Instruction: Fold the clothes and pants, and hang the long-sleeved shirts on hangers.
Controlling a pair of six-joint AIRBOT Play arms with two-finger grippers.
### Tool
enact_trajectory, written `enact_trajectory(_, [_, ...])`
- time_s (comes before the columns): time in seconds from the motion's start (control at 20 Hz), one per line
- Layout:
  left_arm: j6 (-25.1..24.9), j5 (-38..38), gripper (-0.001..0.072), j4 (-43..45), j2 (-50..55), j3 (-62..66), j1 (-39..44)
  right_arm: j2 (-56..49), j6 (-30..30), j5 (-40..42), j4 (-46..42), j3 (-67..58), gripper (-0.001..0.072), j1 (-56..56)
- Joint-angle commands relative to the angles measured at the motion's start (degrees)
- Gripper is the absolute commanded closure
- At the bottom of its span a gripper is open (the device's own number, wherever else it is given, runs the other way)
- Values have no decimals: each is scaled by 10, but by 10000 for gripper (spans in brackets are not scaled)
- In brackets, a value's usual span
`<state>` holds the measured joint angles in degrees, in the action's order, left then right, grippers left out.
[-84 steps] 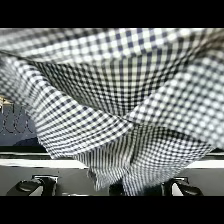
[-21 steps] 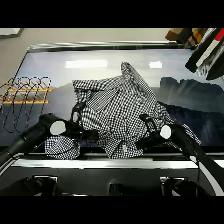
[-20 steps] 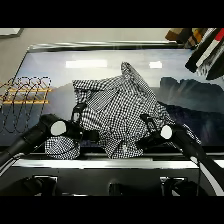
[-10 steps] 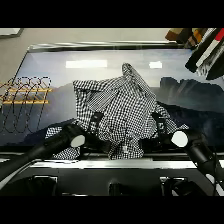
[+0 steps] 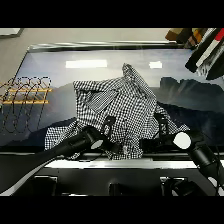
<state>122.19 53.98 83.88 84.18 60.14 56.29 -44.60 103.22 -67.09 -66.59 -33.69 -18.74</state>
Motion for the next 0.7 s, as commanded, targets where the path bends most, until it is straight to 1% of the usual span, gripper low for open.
enact_trajectory(0.0, [29, 0, 108, 8, 30, 15, 3, 1, 4, -1, 7, 0, 681, 0])
enact_trajectory(0.05, [33, 0, 260, 8, 30, 16, 2, 1, 4, -1, 9, 0, 681, 0])
enact_trajectory(0.1, [32, 5, 532, 8, 30, 20, 2, 1, 4, -1, 15, 0, 681, 0])
enact_trajectory(0.15, [32, 11, 691, 8, 30, 25, 2, 1, 4, -1, 21, 0, 681, 0])
enact_trajectory(0.3, [28, 45, 693, 10, 27, 45, -8, 16, 16, -11, 29, -3, 682, 0])
enact_trajectory(0.4, [20, 75, 694, 13, 8, 56, -25, 31, 43, -39, 7, -25, 682, 0])
enact_trajectory(0.5, [2, 92, 695, 12, -35, 61, -46, 37, 73, -80, -32, -77, 682, 0])
enact_trajectory(0.65, [2, 143, 695, 12, -123, 61, -68, 37, 110, -151, -76, -182, 682, 0])
